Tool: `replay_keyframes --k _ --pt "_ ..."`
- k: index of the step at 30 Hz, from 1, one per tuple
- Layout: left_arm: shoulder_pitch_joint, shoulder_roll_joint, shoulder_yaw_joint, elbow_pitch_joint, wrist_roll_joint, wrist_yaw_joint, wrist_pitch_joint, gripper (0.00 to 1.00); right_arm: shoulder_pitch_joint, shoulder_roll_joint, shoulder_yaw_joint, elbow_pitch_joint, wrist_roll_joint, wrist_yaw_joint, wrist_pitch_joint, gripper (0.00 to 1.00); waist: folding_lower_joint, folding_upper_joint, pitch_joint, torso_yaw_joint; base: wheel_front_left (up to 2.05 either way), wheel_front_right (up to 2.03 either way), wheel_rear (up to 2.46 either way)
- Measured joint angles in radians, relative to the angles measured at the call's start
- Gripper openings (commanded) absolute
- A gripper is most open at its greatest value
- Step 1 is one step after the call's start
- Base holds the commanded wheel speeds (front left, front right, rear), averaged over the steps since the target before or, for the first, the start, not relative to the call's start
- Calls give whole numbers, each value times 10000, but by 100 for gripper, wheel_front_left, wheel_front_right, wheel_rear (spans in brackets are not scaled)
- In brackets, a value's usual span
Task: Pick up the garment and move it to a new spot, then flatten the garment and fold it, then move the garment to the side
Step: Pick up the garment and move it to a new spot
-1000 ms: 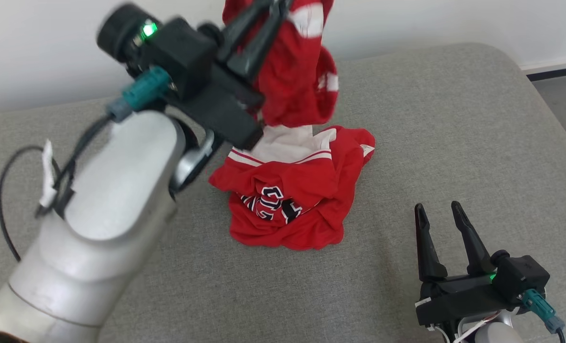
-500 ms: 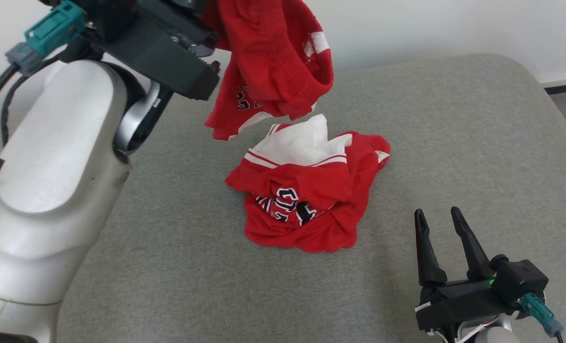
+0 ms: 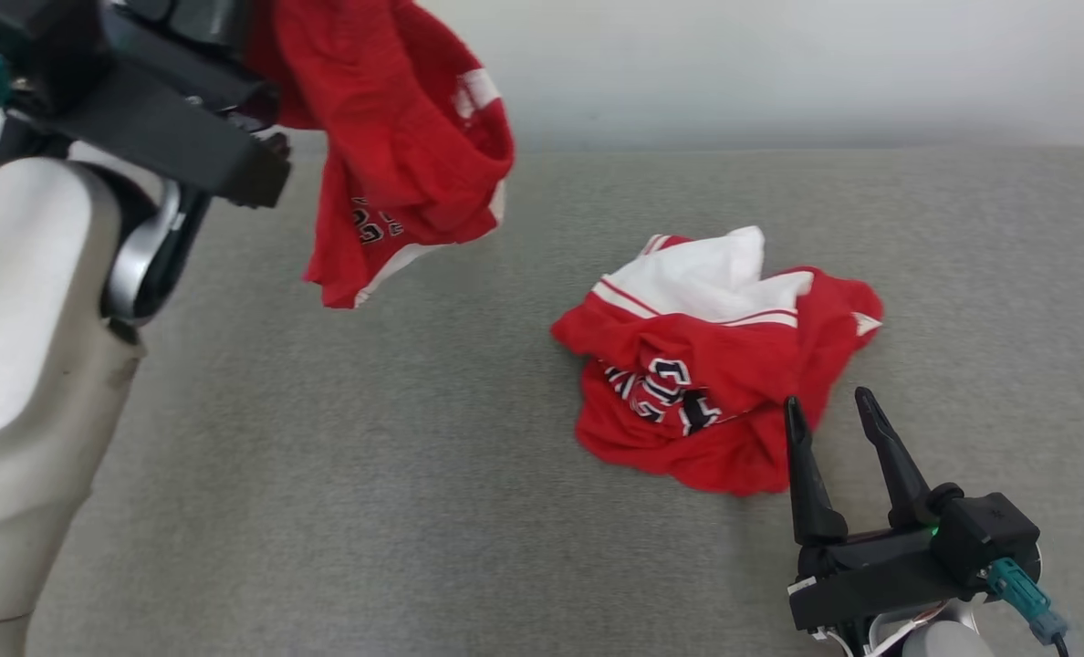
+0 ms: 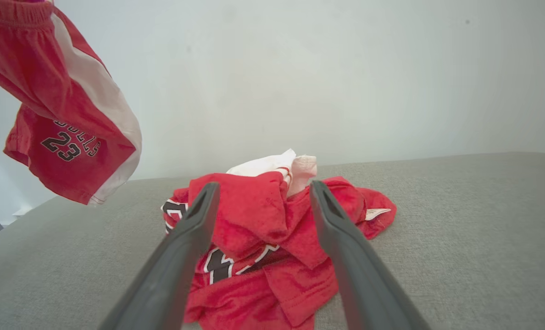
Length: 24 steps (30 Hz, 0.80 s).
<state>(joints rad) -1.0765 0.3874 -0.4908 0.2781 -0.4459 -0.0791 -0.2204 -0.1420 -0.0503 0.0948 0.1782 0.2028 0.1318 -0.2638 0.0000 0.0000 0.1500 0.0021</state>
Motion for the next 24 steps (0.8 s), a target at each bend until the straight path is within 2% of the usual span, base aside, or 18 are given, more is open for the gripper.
replay_keyframes --k 8,16,24 --pt "615 813 552 54 -253 230 -75 0 -184 2 313 -88 -230 0 0 100 0 0 191 1192 0 0 0" --pt "987 993 907 364 -485 399 -234 0 -368 8 788 -140 -508 0 54 100 0 0 430 2583 0 0 0" --pt "1140 1149 1317 867 -579 447 -353 0 -562 8 1058 -244 -654 0 259 100 0 0 733 3558 0 0 0"
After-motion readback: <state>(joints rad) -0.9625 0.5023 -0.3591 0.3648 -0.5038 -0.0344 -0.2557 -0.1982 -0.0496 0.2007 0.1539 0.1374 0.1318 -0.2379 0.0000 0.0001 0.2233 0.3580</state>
